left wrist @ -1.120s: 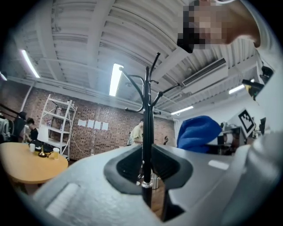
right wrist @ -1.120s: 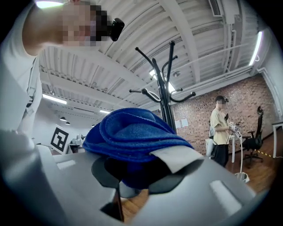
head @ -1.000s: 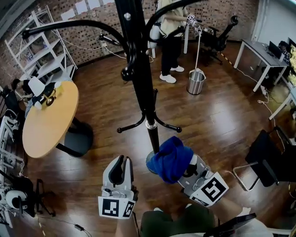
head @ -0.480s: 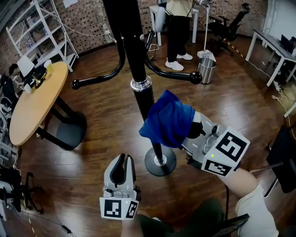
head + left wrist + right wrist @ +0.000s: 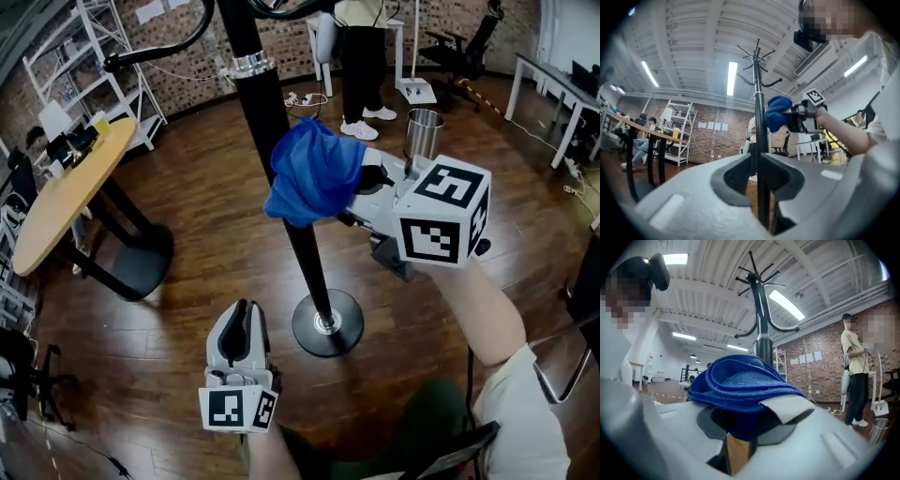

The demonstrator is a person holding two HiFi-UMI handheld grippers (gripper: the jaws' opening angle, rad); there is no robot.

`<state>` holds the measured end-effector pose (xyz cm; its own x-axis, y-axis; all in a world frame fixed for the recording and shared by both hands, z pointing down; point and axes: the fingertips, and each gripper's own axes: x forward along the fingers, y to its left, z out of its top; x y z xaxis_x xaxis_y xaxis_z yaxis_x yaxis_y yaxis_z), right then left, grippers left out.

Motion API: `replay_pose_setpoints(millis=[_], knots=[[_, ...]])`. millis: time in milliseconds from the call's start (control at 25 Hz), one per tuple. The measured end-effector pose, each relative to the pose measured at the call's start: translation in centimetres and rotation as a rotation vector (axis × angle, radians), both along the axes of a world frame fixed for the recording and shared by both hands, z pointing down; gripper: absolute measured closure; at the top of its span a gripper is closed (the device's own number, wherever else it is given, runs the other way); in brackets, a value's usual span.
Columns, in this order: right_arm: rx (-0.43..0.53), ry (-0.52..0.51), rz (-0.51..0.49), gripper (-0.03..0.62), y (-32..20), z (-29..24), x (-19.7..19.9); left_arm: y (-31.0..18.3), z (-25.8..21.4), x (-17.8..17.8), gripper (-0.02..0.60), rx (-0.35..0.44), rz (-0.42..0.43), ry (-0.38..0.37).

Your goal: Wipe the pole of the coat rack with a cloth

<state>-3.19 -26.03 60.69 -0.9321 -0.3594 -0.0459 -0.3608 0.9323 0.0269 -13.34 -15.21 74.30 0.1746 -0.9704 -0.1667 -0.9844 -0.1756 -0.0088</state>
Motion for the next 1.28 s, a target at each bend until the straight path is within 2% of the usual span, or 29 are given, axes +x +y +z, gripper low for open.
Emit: replay_pose_setpoints(millis=[240, 360, 600, 760, 960, 1080, 1160, 1280], knots=[[-0.116, 0.004, 0.023, 0.493, -0.7, 17.5, -0.3, 0.8, 2.7, -0.2, 0.52, 0.038, -0.022, 0.049], [-0.178, 0.022, 0.03, 0.493, -1.7, 26.1, -1.2, 1.1, 2.9, -0.6, 0.52, 0.049, -0.027, 0.043], [-0.276, -0.058, 0.075, 0.493, -3.1, 40.6, -1.0, 1.7, 4.1, -1.4, 0.52, 0.048, -0.047, 0.061], [-0.329, 0.029, 0.146, 0.493, -2.9, 51.8, -0.6, 2.1, 4.7, -1.9, 0.52, 0.044, -0.043, 0.078], [-0.51, 0.136, 0.257, 0.494, -1.6, 65.5, -0.6, 2.2, 5.5, -2.7, 0.52, 0.034, -0.037, 0.079], [-0.56, 0.189, 0.283, 0.494, 0.0, 70.5, -1.2, 2.2, 6.2, -3.1, 0.52, 0.016, -0.037, 0.081], [-0.56, 0.215, 0.291, 0.494, 0.9, 71.9, -1.5, 2.2, 6.5, -2.9, 0.52, 0.012, -0.032, 0.078], [-0.468, 0.221, 0.329, 0.494, 1.2, 68.3, -2.7, 2.2, 7.4, -2.9, 0.52, -0.001, -0.027, 0.074]])
